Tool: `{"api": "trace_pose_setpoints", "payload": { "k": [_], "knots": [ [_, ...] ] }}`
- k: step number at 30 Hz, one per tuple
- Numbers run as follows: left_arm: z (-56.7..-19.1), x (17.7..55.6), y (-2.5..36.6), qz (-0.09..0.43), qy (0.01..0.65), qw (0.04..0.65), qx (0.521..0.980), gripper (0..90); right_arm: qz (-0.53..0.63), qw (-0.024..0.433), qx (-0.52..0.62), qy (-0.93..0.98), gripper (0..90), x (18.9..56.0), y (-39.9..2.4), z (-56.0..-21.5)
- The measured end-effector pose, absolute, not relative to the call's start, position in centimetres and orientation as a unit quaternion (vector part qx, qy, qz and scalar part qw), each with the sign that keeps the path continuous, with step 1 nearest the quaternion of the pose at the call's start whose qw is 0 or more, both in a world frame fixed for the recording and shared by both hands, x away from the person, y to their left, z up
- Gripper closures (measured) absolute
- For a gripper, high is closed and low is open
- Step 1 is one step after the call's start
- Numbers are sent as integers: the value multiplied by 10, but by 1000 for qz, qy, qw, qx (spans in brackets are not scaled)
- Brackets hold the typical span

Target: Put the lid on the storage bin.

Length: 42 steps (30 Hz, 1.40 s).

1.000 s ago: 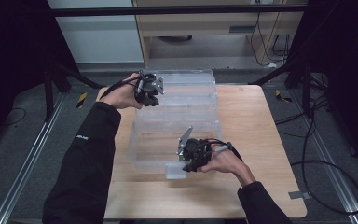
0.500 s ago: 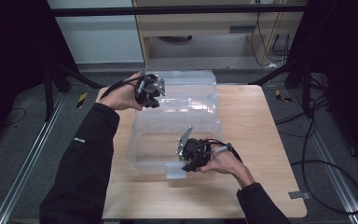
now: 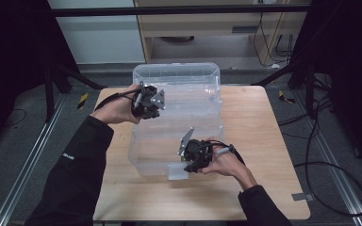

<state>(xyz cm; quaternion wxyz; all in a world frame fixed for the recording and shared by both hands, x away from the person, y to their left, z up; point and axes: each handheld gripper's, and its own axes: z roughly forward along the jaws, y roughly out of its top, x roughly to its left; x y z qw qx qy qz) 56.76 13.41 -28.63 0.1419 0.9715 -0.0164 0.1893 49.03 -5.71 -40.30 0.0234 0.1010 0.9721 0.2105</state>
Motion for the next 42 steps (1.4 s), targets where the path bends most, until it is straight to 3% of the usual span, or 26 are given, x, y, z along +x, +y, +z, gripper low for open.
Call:
{"api": "trace_pose_setpoints", "payload": {
  "k": [17, 27, 36, 42],
  "knots": [
    [-302, 522, 143, 180, -34, 156, 971, 880, 220, 25, 96, 970, 679, 490, -60, -404],
    [-307, 516, 145, 182, -29, 162, 969, 871, 231, 56, 85, 968, 675, 483, -60, -401],
    [-307, 515, 145, 184, -24, 161, 969, 866, 304, 76, 98, 945, 643, 474, -86, -372],
    [-307, 515, 145, 183, -21, 162, 970, 865, 357, 120, 134, 917, 651, 472, -119, -350]
  ]
}}
